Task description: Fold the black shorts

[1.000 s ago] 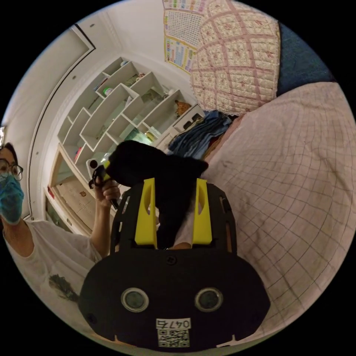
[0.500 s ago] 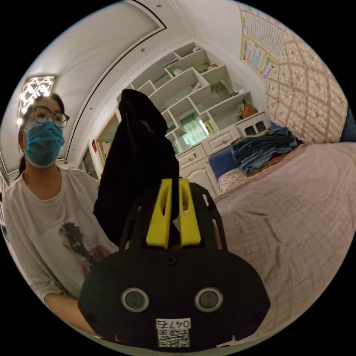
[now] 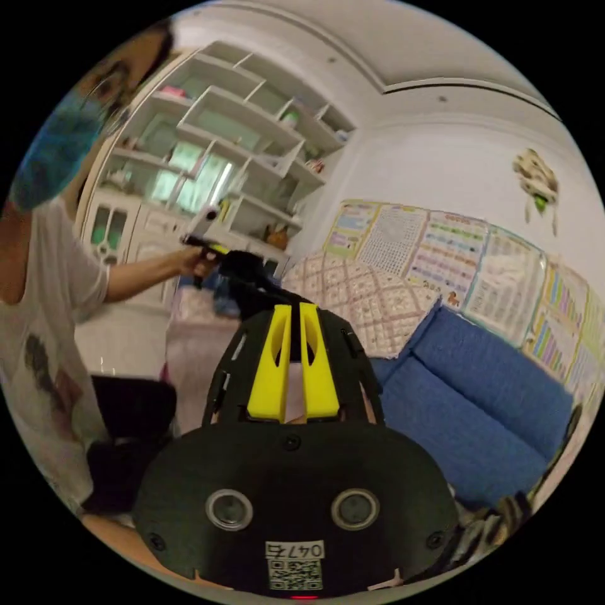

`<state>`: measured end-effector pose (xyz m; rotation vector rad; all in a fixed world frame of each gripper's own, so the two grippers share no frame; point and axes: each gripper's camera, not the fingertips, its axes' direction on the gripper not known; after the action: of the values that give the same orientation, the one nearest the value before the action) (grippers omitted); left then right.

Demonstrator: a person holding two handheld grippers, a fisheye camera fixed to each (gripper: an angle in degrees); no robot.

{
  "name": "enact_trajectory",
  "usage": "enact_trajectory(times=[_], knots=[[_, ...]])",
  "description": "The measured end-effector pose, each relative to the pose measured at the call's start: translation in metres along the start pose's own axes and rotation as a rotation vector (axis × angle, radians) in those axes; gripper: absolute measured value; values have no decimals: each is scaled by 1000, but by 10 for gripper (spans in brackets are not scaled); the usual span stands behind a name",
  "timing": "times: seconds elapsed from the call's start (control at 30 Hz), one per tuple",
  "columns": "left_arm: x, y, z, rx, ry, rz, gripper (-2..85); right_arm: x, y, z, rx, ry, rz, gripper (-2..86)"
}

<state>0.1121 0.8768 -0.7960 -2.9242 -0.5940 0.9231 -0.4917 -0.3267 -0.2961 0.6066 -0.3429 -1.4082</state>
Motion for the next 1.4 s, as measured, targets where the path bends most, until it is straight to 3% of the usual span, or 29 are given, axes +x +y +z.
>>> enact_trajectory(times=[0.1, 0.2, 0.33, 0.5, 0.63, 0.8, 1.07, 1.27, 1.4], knots=[[-8, 102, 46, -189, 13, -95, 5, -62, 44, 8, -249, -110, -10, 10], [-21, 205, 72, -368, -35, -277, 13, -108, 108, 16, -454, -198, 156, 23], [-15, 279, 38, -243, 27, -456, 36, -125, 156, -19, -436, -218, 452, 40], [18, 290, 41, -277, -80, -400, 59, -117, 158, -23, -442, -142, 551, 46], [32, 304, 66, -329, -157, -375, 74, -131, 150, -1, -452, -241, 521, 54], [29, 336, 90, -435, -258, -343, 86, -161, 149, 18, -541, -183, 480, 48], [-17, 381, 103, -496, -245, -446, 97, -188, 146, 35, -640, -103, 469, 18], [-41, 405, 105, -540, -271, -427, 78, -198, 143, 39, -636, -79, 537, 20], [-60, 417, 93, -516, -290, -415, 12, -208, 134, 40, -636, -62, 525, 2]])
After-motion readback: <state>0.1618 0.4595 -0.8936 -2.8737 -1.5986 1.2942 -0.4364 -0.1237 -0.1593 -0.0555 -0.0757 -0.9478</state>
